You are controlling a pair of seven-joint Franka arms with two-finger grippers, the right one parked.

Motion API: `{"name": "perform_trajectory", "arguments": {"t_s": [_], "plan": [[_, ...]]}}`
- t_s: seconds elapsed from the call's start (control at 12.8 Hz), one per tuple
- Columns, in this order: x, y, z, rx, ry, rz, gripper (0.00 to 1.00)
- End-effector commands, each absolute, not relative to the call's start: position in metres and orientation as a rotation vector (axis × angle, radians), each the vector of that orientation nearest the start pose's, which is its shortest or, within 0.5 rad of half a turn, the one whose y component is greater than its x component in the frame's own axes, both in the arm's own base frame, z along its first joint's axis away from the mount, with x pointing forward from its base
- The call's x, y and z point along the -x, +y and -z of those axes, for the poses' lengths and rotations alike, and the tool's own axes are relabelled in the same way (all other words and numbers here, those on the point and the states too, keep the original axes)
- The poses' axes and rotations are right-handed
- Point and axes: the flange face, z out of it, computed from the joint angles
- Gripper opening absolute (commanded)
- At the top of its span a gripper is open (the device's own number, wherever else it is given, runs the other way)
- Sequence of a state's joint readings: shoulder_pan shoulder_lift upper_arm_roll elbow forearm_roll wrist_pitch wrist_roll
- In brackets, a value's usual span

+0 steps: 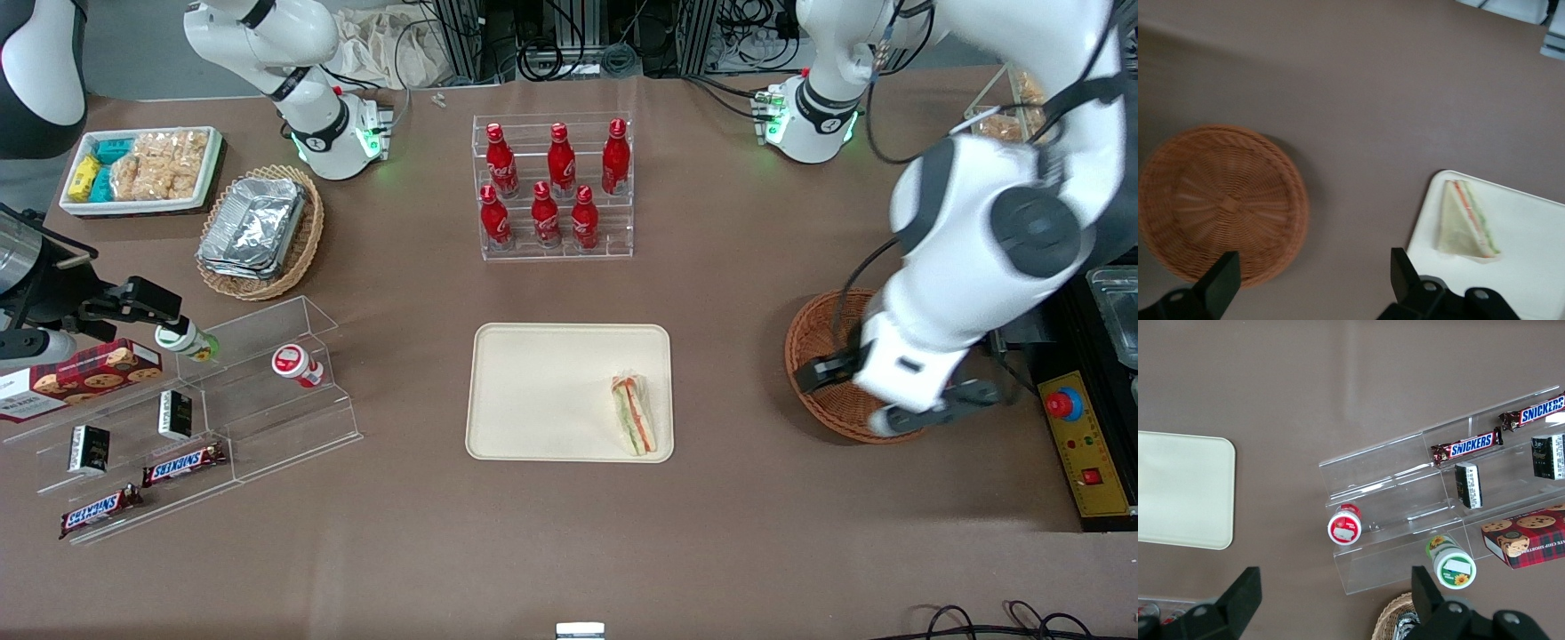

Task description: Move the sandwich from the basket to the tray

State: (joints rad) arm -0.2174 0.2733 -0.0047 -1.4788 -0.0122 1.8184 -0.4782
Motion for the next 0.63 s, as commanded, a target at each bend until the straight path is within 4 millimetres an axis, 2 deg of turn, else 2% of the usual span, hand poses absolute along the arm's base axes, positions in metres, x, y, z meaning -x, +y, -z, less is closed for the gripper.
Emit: {"name": "perform_trajectory", "arguments": {"t_s": [0.0, 0.16, 0.24, 0.55], "plan": [[-0.611, -0.073, -0.544, 3.14, -0.305, 0.033, 1.0], [-0.612, -0.023, -0.545, 3.141, -0.248, -0.002, 1.0], [-0.613, -0.014, -0.546, 3.145, -0.218, 0.001, 1.0], [-0.616, -0.015, -0.563, 3.16, -0.203, -0.008, 1.0]]}}
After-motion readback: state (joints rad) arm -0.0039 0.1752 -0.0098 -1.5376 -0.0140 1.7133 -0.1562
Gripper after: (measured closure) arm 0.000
